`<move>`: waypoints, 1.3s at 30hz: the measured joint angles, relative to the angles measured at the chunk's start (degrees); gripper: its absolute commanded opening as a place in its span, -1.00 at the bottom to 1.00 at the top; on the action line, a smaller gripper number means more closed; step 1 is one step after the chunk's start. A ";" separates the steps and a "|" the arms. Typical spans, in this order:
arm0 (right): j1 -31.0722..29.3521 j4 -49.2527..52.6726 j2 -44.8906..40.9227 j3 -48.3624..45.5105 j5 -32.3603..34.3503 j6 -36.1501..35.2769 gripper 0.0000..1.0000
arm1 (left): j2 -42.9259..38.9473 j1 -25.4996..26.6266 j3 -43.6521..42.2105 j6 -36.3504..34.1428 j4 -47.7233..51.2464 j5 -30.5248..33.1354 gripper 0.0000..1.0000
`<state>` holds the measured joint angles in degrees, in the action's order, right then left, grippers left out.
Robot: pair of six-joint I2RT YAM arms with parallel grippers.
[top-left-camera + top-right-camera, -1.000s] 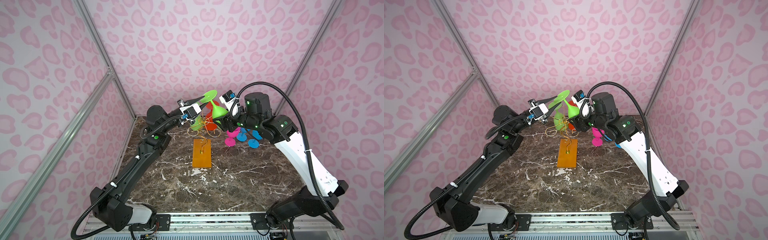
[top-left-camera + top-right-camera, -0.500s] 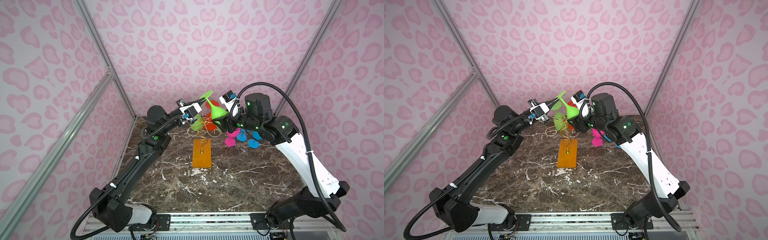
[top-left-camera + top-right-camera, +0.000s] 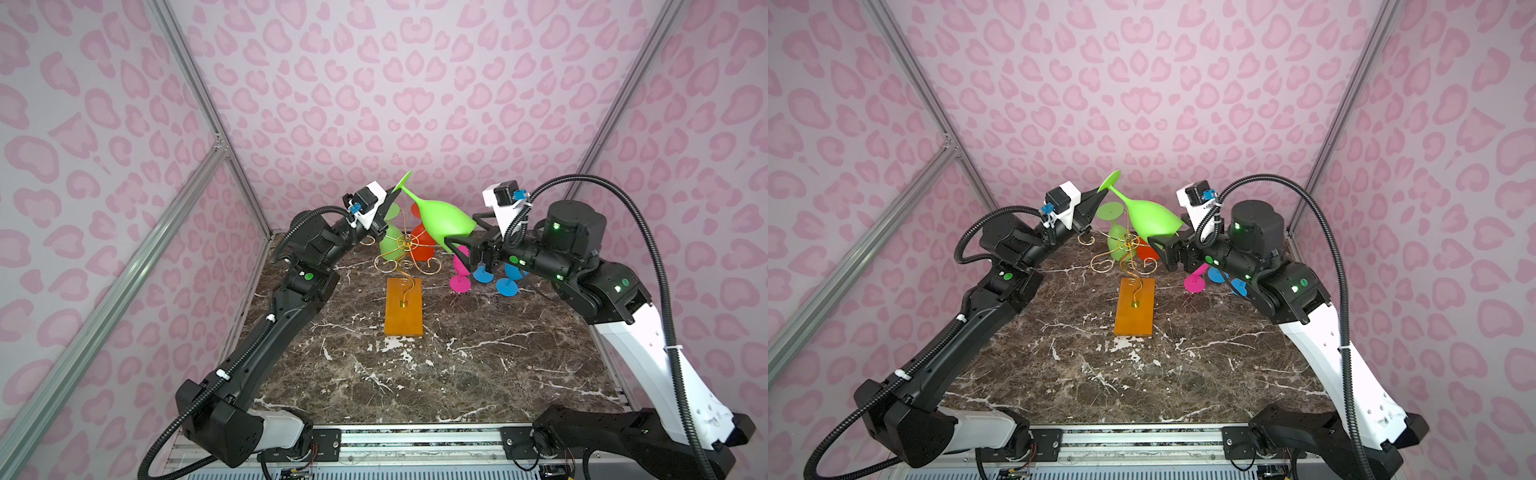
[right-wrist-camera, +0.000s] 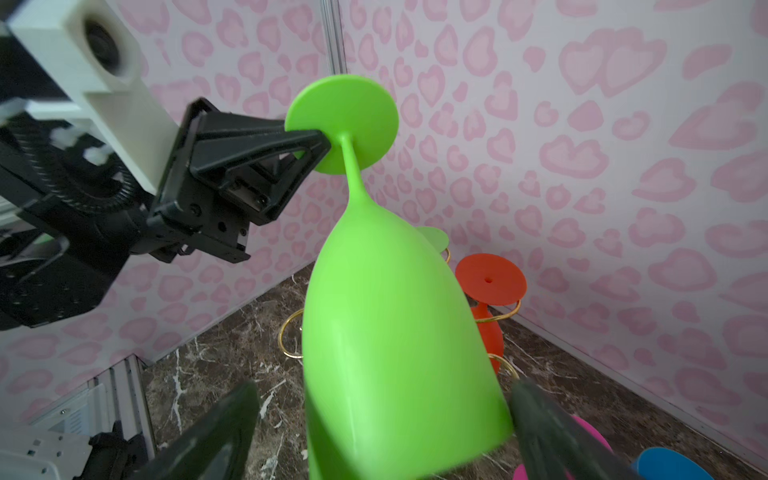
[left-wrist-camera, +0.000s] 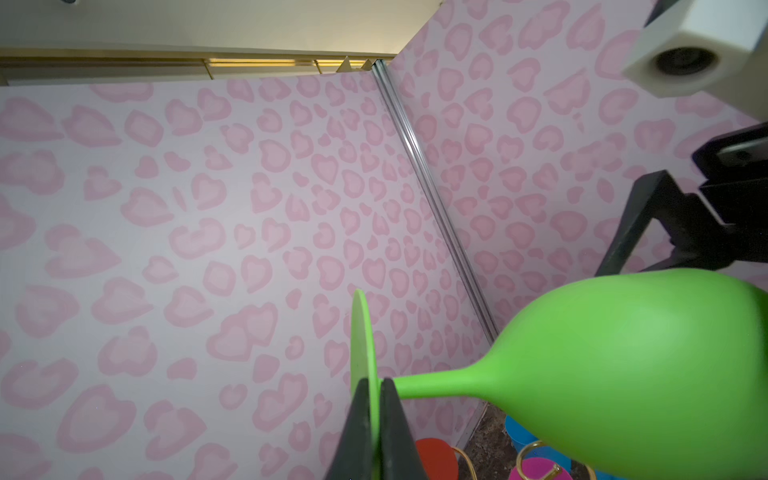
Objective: Take the wine glass off the wine glass rack
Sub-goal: 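Open the left gripper off the foot and withdraw it while the right holds, then carry the green glass down beside the cyan glasses with the right gripper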
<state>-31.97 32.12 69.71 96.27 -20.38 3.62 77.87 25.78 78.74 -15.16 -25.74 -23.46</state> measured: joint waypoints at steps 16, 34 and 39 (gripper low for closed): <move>14.73 -14.82 -7.54 -13.66 -11.34 16.00 0.21 | 0.66 -3.98 -2.91 22.67 -1.49 0.92 -0.95; 9.57 -21.70 0.90 -11.74 -14.10 19.93 -0.02 | 0.66 -4.02 -3.04 25.11 -1.57 0.72 -0.94; 9.31 -21.64 3.21 -9.27 -12.59 20.76 -0.09 | 0.63 -4.02 -3.04 25.57 -1.60 0.72 -0.94</move>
<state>-22.65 10.48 72.93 87.00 -32.97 24.38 78.50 21.76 75.70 10.41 -27.33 -22.74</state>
